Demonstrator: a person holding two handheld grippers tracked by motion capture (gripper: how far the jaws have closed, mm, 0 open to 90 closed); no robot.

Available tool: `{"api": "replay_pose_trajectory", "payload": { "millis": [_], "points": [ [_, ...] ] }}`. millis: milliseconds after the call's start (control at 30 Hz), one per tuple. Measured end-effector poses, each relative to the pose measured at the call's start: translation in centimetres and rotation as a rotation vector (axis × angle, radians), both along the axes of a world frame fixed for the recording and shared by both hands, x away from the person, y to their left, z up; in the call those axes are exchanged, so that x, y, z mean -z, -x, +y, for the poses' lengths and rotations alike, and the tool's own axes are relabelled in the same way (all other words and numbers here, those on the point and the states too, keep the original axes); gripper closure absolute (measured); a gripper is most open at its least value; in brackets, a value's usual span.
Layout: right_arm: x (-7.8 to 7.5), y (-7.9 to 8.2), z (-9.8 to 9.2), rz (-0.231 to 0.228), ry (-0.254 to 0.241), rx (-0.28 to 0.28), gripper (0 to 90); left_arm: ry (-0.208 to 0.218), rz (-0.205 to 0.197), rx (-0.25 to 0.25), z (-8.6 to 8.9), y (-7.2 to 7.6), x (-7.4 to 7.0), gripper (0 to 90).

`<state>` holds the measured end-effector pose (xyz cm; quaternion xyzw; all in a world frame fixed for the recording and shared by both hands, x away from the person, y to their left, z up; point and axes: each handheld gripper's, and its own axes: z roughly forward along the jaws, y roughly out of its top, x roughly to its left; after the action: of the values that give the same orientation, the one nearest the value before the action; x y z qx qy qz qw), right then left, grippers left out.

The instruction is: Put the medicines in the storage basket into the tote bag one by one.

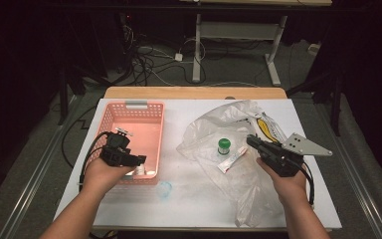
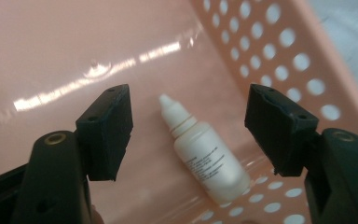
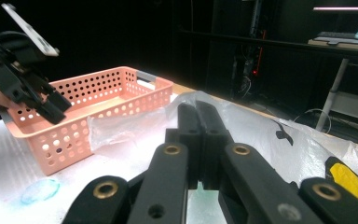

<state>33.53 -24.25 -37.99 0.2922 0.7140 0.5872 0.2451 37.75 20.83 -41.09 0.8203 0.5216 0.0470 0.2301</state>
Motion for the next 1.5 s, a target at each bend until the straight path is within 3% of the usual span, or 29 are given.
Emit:
{"api": "replay_pose_trajectory", "payload": {
  "millis": [333,567,633,833,967,1267,1500],
  "points": [
    [-0.1,0.1,-0.2,-0.002,-0.008,0.002,90.0,-0.024,0.215,-0.044,-0.6,-2.0,1.3,34.1],
    [-0.1,0.1,-0.2,-0.002,-0.008,0.003,90.0,-0.029,0.312,-0.049,-0.8,-2.8,2.0,39.0],
    [-0.1,0.1,-0.1,-0.004,-0.007,0.002,90.0,-0.048,0.333,-0.044,-1.0,-3.0,2.2,40.6],
    [-0.2,0.2,-0.2,-0.003,-0.007,0.006,90.0,-0.08,0.365,-0.022,-1.4,-3.1,2.5,44.7],
    [-0.2,0.1,-0.2,-0.005,-0.006,0.003,90.0,-0.113,0.364,-0.013,-1.7,-3.1,2.6,50.7],
    [-0.2,0.1,-0.2,-0.006,-0.003,0.004,90.0,-0.129,0.326,0.023,-1.9,-2.8,2.5,55.8],
    [-0.2,0.2,-0.3,-0.005,-0.009,0.008,90.0,-0.11,0.262,0.043,-1.7,-2.2,2.1,57.3]
  ]
}}
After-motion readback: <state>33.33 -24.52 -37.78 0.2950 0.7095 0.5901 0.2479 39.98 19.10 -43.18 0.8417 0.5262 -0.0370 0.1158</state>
